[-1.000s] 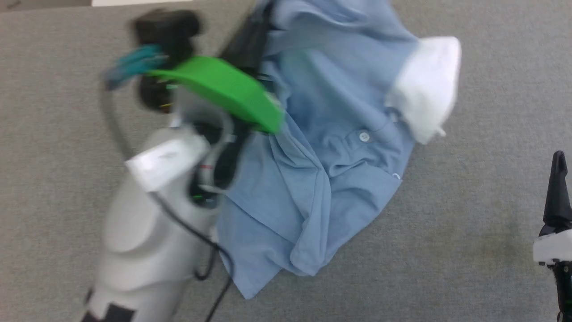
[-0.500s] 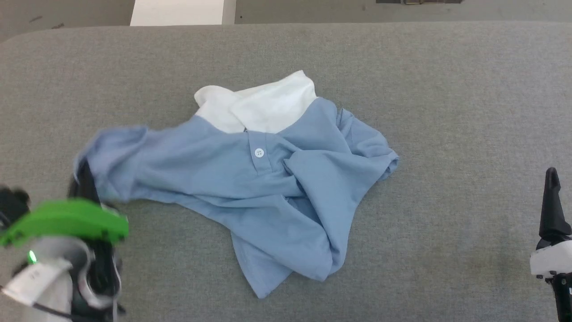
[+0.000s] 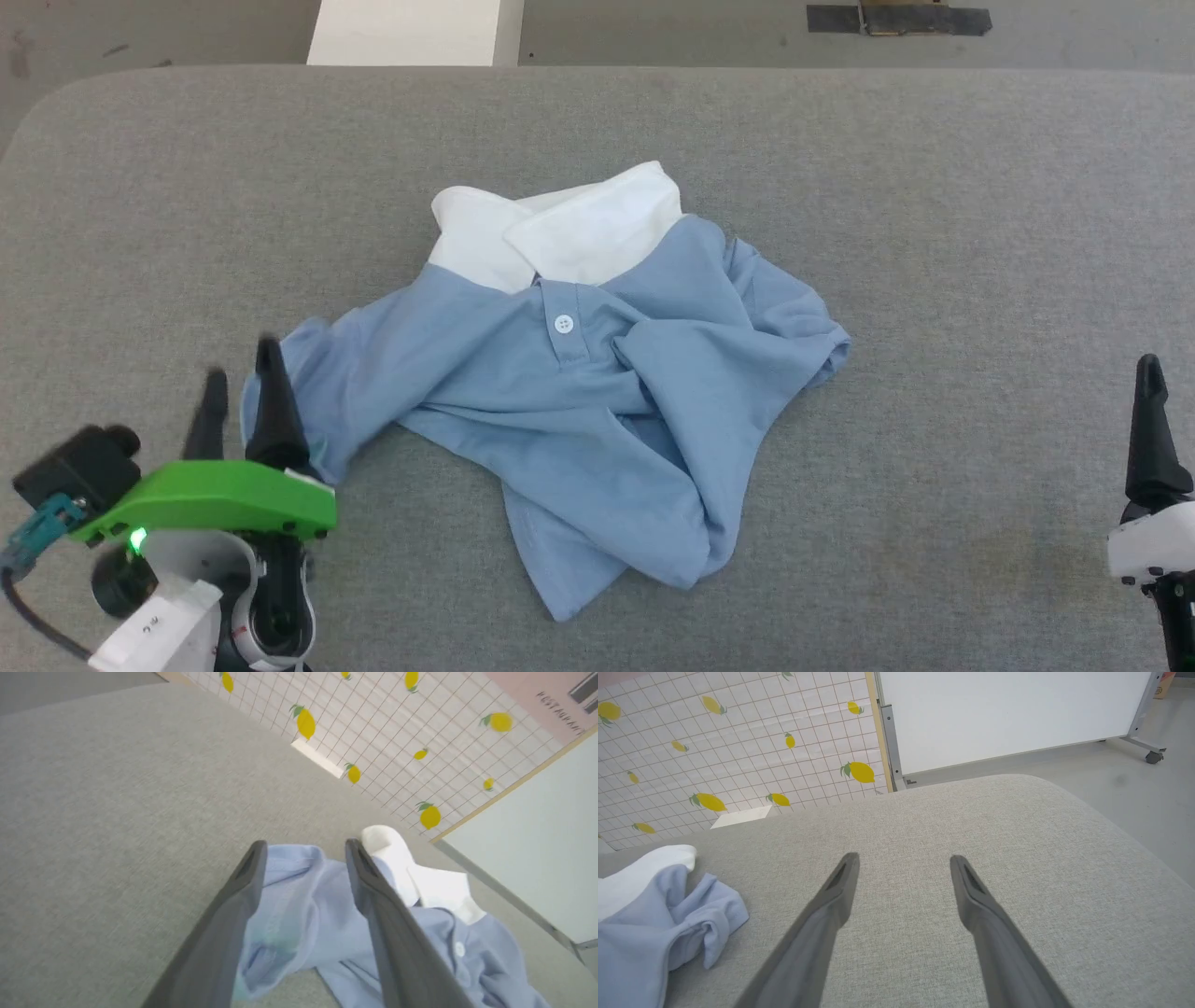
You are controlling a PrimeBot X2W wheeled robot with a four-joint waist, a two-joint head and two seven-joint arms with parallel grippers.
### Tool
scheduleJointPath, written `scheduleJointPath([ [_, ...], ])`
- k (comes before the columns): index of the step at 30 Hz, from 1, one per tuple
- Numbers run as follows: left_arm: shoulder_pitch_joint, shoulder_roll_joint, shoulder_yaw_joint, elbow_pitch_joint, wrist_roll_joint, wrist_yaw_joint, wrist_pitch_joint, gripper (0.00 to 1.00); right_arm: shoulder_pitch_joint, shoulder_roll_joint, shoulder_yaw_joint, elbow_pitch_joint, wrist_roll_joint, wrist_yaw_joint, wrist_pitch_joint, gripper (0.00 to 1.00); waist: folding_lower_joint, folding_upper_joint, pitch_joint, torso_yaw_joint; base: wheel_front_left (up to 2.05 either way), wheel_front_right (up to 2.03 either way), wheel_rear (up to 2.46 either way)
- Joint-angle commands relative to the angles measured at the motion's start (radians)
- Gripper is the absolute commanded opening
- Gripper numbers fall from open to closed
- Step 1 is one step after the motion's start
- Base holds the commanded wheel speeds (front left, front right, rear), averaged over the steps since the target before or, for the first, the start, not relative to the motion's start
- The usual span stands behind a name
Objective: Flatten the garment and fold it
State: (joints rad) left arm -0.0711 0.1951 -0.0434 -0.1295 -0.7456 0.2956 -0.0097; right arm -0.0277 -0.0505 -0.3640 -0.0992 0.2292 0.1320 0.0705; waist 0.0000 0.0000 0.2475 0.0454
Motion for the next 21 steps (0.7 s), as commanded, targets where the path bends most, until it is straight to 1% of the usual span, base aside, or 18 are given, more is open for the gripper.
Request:
scheduleJointPath([
  [1, -0.026, 0.013, -0.009, -0.035, 0.032, -0.025, -0.036, 1.0, 0.009, 0.0, 0.0, -0.006, -0.006, -0.001, 0.001, 1.0, 0.0, 0.0, -0.007, 0.004, 0.0, 0.0, 0.0],
  [3, -0.028, 0.037, -0.028, -0.079, 0.093, -0.05, -0.096, 1.0, 0.011, 0.0, 0.001, -0.006, -0.004, -0.001, 0.001, 1.0, 0.0, 0.0, -0.01, 0.005, 0.0, 0.0, 0.0],
  [4, -0.026, 0.046, -0.034, -0.094, 0.129, -0.051, -0.129, 1.0, 0.012, 0.0, 0.002, -0.006, -0.003, -0.001, 0.0, 1.0, 0.0, 0.0, -0.012, 0.005, 0.0, 0.0, 0.0],
  [6, -0.016, 0.07, -0.049, -0.119, 0.243, -0.037, -0.206, 1.0, 0.017, 0.0, 0.006, -0.004, 0.0, -0.001, -0.002, 1.0, 0.0, 0.0, -0.015, 0.005, 0.0, 0.0, 0.0],
  [9, 0.014, 0.078, -0.063, -0.142, 0.394, 0.006, -0.244, 1.0, 0.025, 0.0, 0.015, -0.004, 0.003, -0.001, -0.003, 1.0, 0.0, 0.0, -0.02, 0.005, 0.0, 0.0, 0.0],
  [10, 0.029, 0.07, -0.069, -0.148, 0.435, 0.02, -0.248, 1.0, 0.028, 0.0, 0.02, -0.006, 0.002, -0.001, -0.003, 1.0, 0.0, 0.0, -0.022, 0.004, 0.0, 0.0, 0.0],
  [12, 0.056, 0.042, -0.078, -0.157, 0.475, 0.034, -0.251, 1.0, 0.032, 0.0, 0.032, -0.013, -0.005, -0.001, 0.003, 1.0, 0.0, 0.0, -0.024, 0.007, 0.0, 0.0, 0.0],
  [15, 0.086, 0.001, -0.085, -0.163, 0.504, 0.034, -0.252, 1.0, 0.029, 0.0, 0.061, -0.032, -0.028, -0.001, 0.025, 1.0, 0.0, 0.0, -0.023, 0.016, 0.0, 0.0, 0.0],
  [17, 0.1, -0.019, -0.087, -0.165, 0.519, 0.026, -0.252, 1.0, 0.014, 0.0, 0.092, -0.052, -0.058, -0.001, 0.049, 1.0, 0.0, 0.0, -0.019, 0.024, 0.0, 0.0, 0.0],
  [21, 0.1, -0.049, -0.089, -0.158, 0.546, 0.004, -0.252, 1.0, -0.051, 0.0, 0.178, -0.076, -0.103, -0.001, 0.141, 1.0, 0.0, 0.0, -0.002, 0.044, 0.0, 0.0, 0.0],
])
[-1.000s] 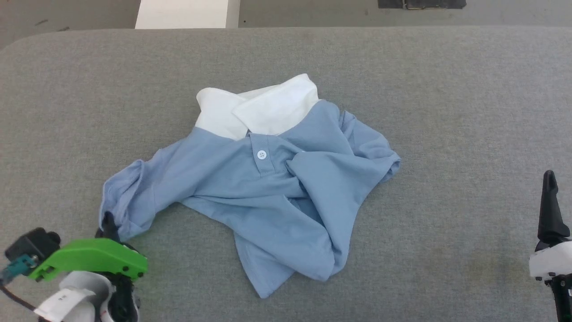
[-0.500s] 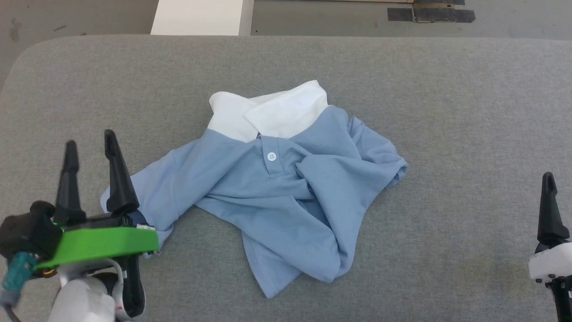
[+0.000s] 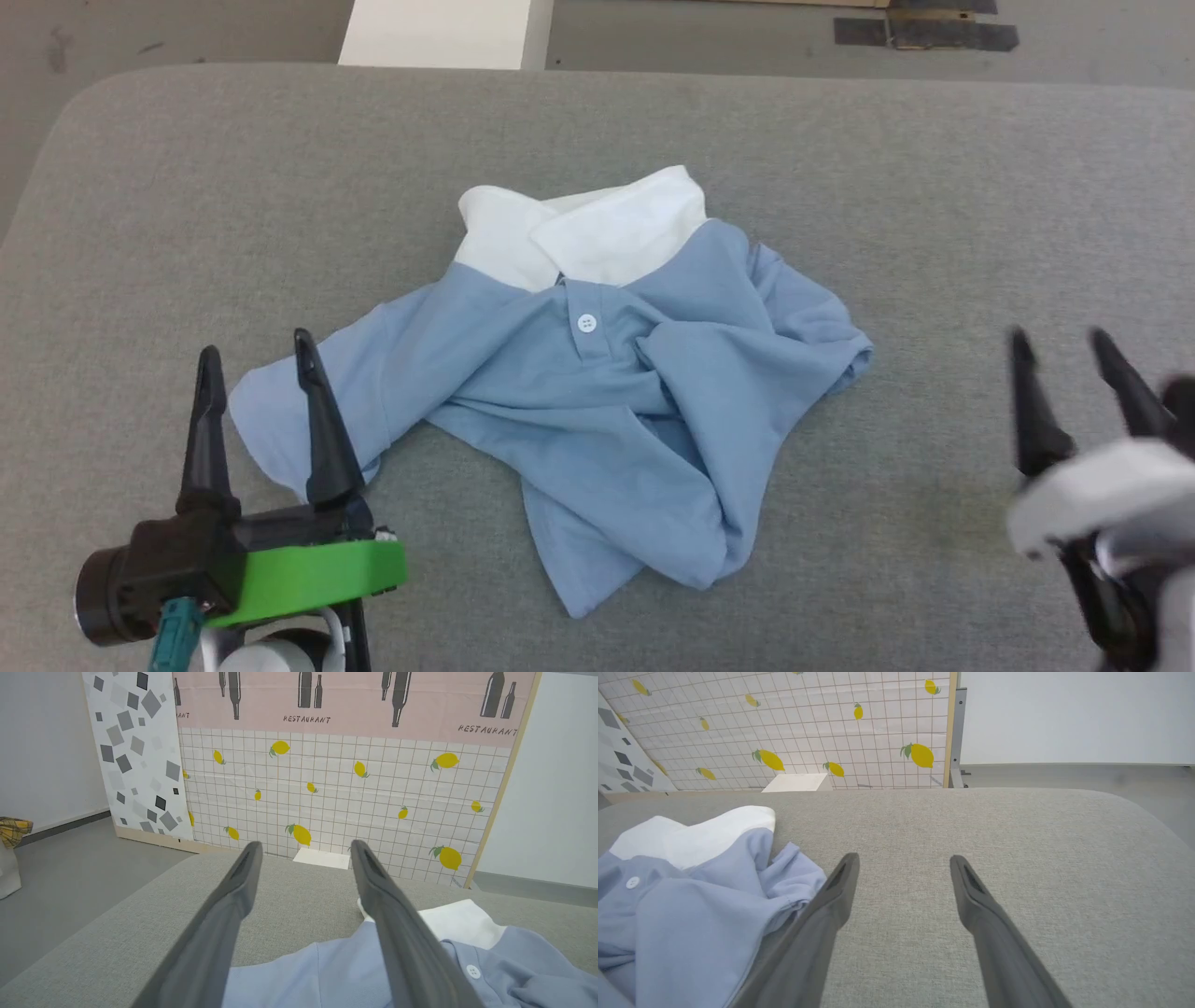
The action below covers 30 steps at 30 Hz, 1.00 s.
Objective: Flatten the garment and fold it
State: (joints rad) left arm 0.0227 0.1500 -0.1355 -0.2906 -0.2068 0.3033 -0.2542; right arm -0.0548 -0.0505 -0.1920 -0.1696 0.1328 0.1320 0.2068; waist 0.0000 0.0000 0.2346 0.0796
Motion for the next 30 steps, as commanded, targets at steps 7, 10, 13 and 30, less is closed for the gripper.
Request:
scheduleJointPath([
  [7, -0.039, -0.047, -0.003, 0.026, 0.023, -0.051, -0.007, 1.0, -0.216, -0.06, 0.125, 0.053, -0.04, -0.001, 0.232, 1.0, 0.0, 0.0, 0.072, 0.063, 0.0, 0.0, 0.0],
  [10, -0.055, -0.063, -0.008, 0.043, 0.02, -0.069, -0.007, 1.0, -0.282, -0.122, 0.179, 0.118, -0.038, -0.001, 0.34, 1.0, 0.0, 0.0, 0.095, 0.09, 0.0, 0.0, 0.0],
  [13, -0.067, -0.077, -0.006, 0.056, 0.016, -0.081, -0.008, 1.0, -0.327, -0.177, 0.239, 0.186, -0.01, -0.001, 0.444, 1.0, 0.0, 0.0, 0.114, 0.116, 0.0, 0.0, 0.0],
  [30, -0.063, -0.098, 0.017, 0.108, 0.026, -0.126, -0.008, 1.0, -0.369, -0.219, 0.217, 0.405, 0.035, -0.001, 0.307, 0.0, 0.0, 0.0, 0.079, 0.092, 0.0, 0.0, 0.0],
])
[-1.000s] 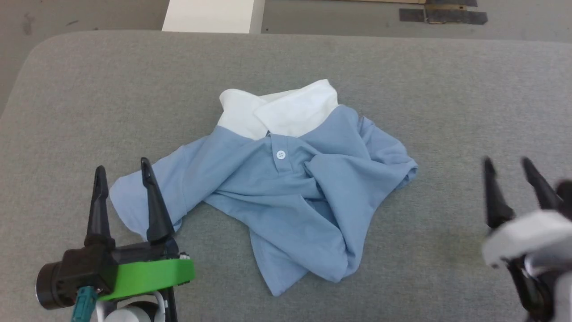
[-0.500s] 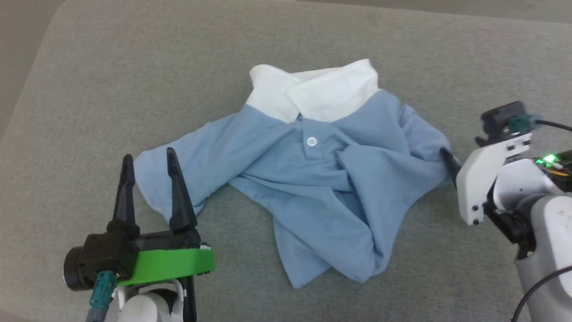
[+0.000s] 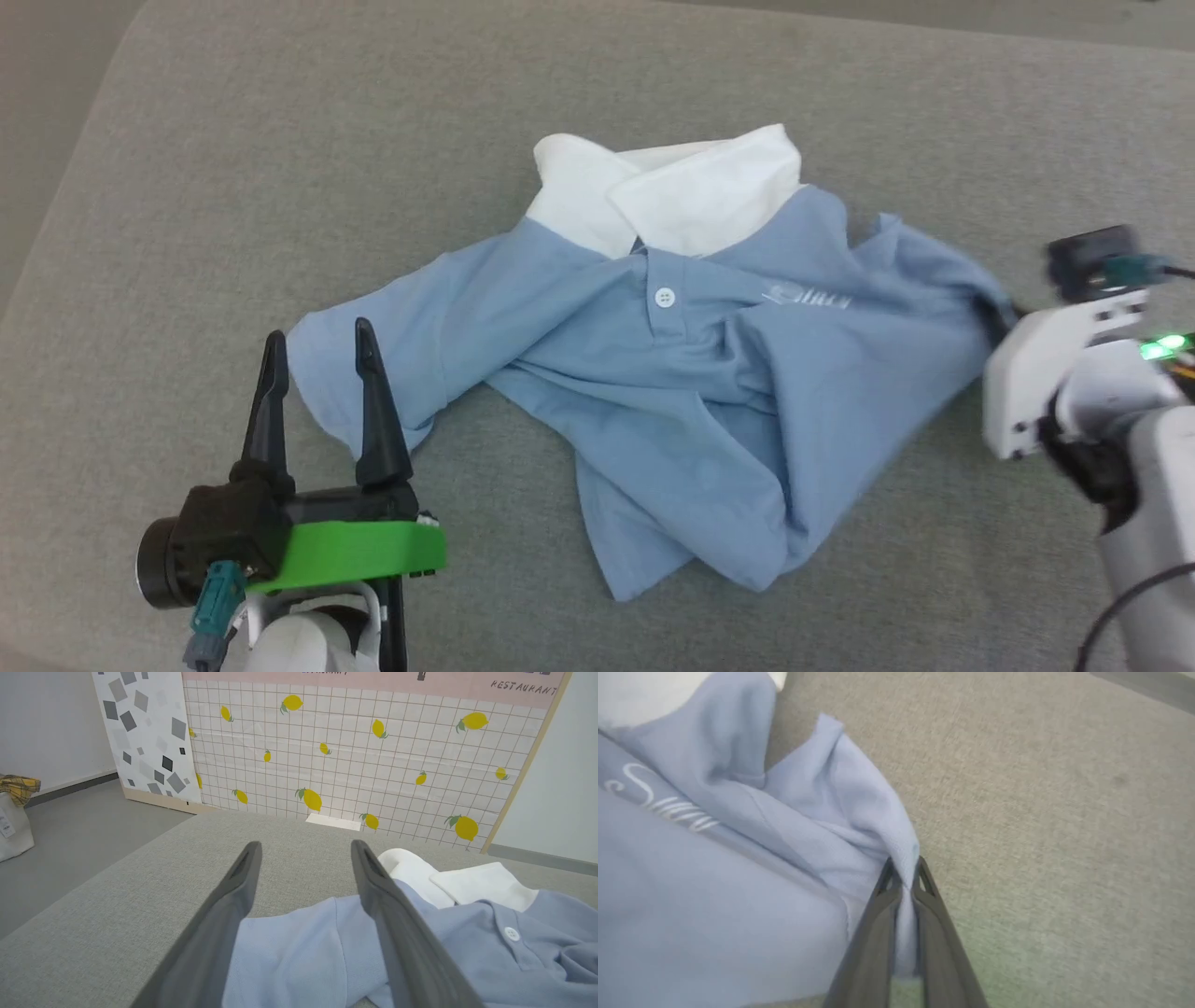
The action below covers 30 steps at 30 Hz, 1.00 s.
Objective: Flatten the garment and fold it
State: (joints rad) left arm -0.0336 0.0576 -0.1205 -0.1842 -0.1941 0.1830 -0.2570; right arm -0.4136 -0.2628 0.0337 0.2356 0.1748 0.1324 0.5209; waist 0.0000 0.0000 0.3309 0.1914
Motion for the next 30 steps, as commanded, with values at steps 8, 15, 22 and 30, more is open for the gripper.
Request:
scheduleJointPath([
  [8, 0.011, -0.006, 0.007, 0.017, 0.013, -0.026, -0.005, 1.0, 0.049, -0.089, -0.274, -0.077, -0.067, -0.002, -0.066, 0.0, 0.0, 0.0, -0.035, -0.066, 0.0, 0.0, 0.0],
  [15, 0.018, -0.007, -0.006, 0.044, 0.006, -0.036, -0.005, 1.0, 0.202, -0.073, -0.464, -0.073, -0.134, -0.002, -0.055, 0.0, 0.0, 0.0, -0.031, -0.077, 0.0, 0.0, 0.0],
  [22, 0.012, -0.007, -0.012, 0.07, 0.001, -0.039, -0.005, 1.0, 0.204, 0.029, -0.501, -0.055, -0.168, -0.002, -0.153, 1.0, 0.0, 0.0, -0.035, -0.11, 0.0, 0.0, 0.0],
  [30, 0.016, 0.004, -0.01, 0.047, 0.016, -0.034, -0.005, 1.0, 0.225, 0.164, -0.424, -0.339, -0.1, -0.002, -0.33, 1.0, 0.0, 0.0, -0.061, -0.142, 0.0, 0.0, 0.0],
])
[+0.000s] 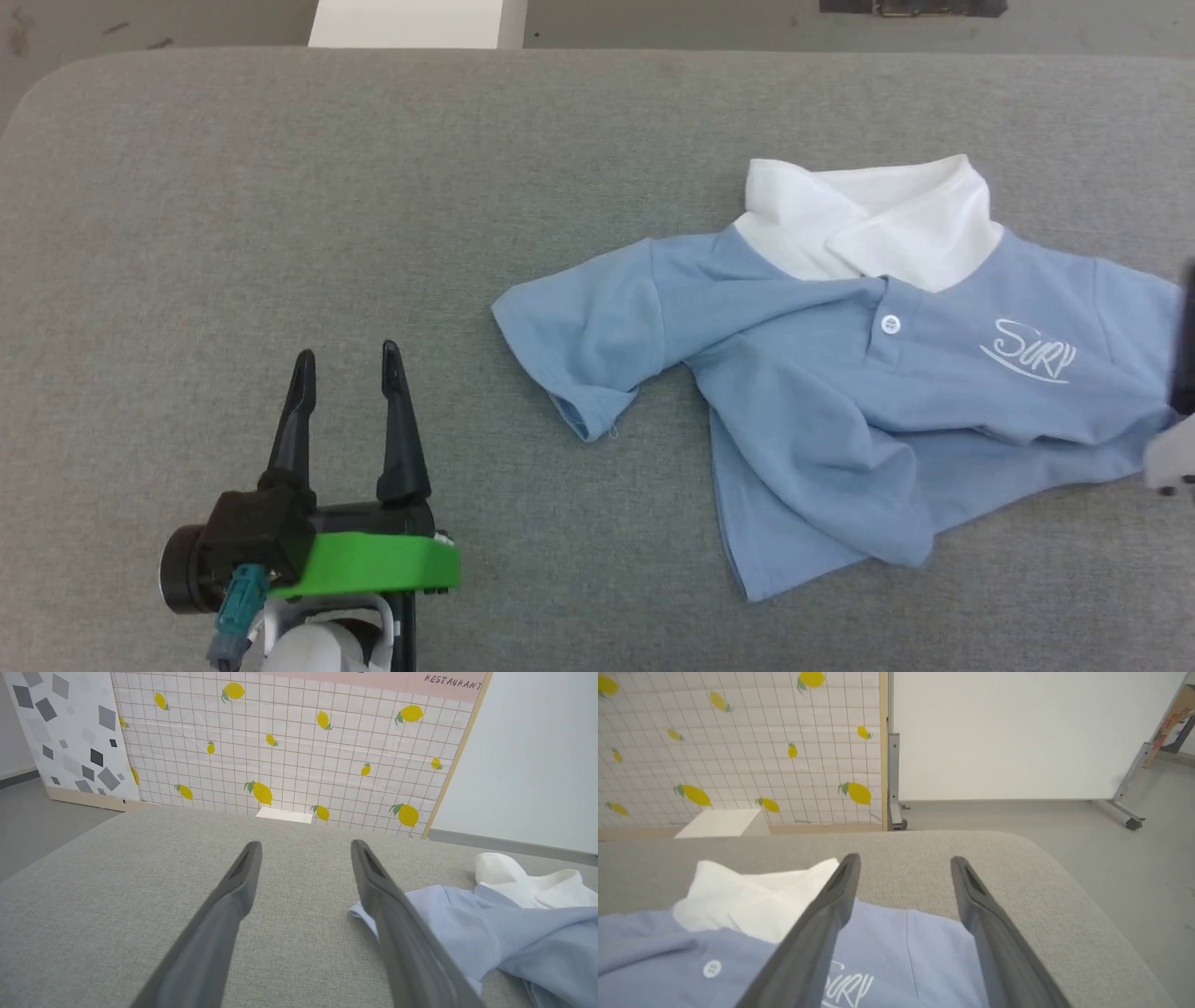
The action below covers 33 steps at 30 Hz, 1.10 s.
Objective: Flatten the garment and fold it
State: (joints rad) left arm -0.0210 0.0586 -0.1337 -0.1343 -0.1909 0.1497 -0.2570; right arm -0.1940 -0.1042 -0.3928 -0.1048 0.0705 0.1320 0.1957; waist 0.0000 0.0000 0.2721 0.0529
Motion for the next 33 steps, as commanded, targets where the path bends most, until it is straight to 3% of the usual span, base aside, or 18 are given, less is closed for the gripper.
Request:
scheduleJointPath([
  [1, 0.004, 0.005, 0.003, -0.009, 0.017, 0.0, -0.005, 1.0, 0.024, 0.017, 0.018, -0.048, 0.02, -0.001, -0.052, 1.0, 0.0, 0.0, -0.003, -0.006, 0.0, 0.0, 0.0],
  [5, 0.001, 0.009, 0.004, -0.03, 0.028, 0.005, -0.005, 1.0, 0.113, 0.05, 0.046, -0.164, 0.055, -0.001, -0.182, 1.0, 0.0, 0.0, 0.01, -0.016, 0.0, 0.0, 0.0],
  [9, -0.053, 0.045, -0.007, -0.012, 0.047, -0.015, 0.038, 1.0, 0.169, 0.053, 0.073, -0.174, 0.133, -0.001, -0.219, 1.0, 0.0, 0.0, 0.033, -0.032, 0.0, 0.0, 0.0],
  [12, -0.132, 0.079, -0.025, 0.022, 0.061, -0.046, 0.128, 1.0, 0.179, 0.054, 0.083, -0.175, 0.144, -0.001, -0.228, 1.0, 0.0, 0.0, 0.051, -0.037, 0.0, 0.0, 0.0],
  [18, -0.327, 0.107, -0.072, 0.147, 0.038, -0.12, 0.426, 1.0, 0.157, 0.054, 0.076, -0.193, 0.131, -0.001, -0.222, 1.0, 0.0, 0.0, 0.092, -0.036, 0.0, 0.0, 0.0],
  [23, -0.433, 0.095, -0.074, 0.244, -0.01, -0.132, 0.62, 1.0, 0.141, 0.054, 0.086, -0.19, 0.135, -0.001, -0.207, 1.0, 0.0, 0.0, 0.123, -0.045, 0.0, 0.0, 0.0],
  [28, -0.472, 0.089, -0.077, 0.304, -0.024, -0.127, 0.687, 1.0, 0.137, 0.054, 0.081, -0.181, 0.138, -0.001, -0.203, 1.0, 0.0, 0.0, 0.143, -0.056, 0.0, 0.0, 0.0],
  [33, -0.492, 0.088, -0.098, 0.358, -0.042, -0.156, 0.72, 1.0, 0.133, 0.054, 0.071, -0.178, 0.136, -0.001, -0.2, 1.0, 0.0, 0.0, 0.157, -0.058, 0.0, 0.0, 0.0],
])
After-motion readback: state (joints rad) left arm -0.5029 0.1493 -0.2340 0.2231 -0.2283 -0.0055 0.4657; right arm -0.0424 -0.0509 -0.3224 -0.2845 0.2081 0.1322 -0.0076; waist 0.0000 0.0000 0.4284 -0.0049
